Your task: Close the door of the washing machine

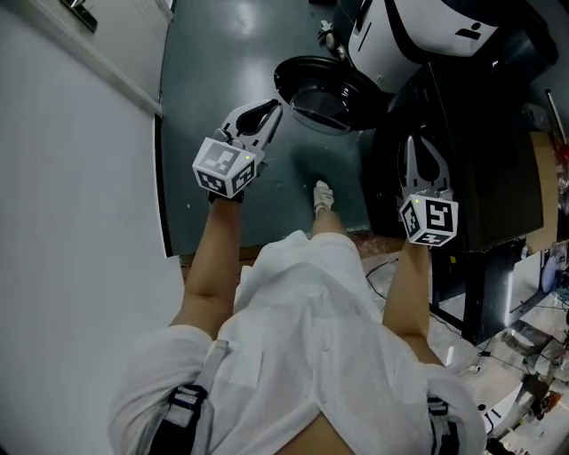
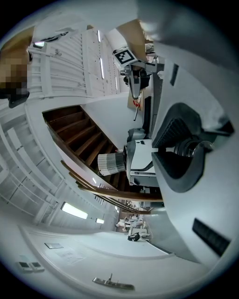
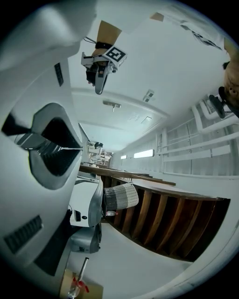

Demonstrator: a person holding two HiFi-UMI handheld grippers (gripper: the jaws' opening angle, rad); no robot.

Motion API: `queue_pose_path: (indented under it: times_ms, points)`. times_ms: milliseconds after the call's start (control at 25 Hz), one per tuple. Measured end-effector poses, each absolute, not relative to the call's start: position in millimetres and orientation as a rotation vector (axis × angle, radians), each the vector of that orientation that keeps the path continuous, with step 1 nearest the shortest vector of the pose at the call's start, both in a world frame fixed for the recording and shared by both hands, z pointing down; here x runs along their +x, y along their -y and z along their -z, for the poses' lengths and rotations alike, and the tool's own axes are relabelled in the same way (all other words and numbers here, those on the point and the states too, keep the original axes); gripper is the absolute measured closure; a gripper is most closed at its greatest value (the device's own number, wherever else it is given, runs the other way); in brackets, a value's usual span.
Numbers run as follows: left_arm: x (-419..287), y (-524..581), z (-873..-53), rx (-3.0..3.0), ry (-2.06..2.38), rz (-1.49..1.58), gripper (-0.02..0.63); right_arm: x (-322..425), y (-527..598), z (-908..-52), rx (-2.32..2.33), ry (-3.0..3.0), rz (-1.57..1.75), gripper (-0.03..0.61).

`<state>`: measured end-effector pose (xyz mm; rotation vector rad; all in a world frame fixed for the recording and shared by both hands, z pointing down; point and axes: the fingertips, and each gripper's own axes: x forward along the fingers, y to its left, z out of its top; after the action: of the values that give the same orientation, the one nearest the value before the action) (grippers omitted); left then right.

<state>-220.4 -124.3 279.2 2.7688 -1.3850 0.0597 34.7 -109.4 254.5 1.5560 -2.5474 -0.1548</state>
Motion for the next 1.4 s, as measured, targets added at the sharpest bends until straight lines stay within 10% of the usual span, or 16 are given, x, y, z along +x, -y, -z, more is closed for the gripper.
queue_pose_path:
  times_ms: [1040, 1400]
  points:
    - [-163, 337, -414, 2.801, 1.008, -0.354, 0.575, 40, 274, -381, 1.454, 2.566, -0.099, 0.548]
    - [-147, 393, -460, 2.835, 0.843, -0.546, 0.456, 31, 310, -404, 1.440, 2.583, -0.148, 0.548]
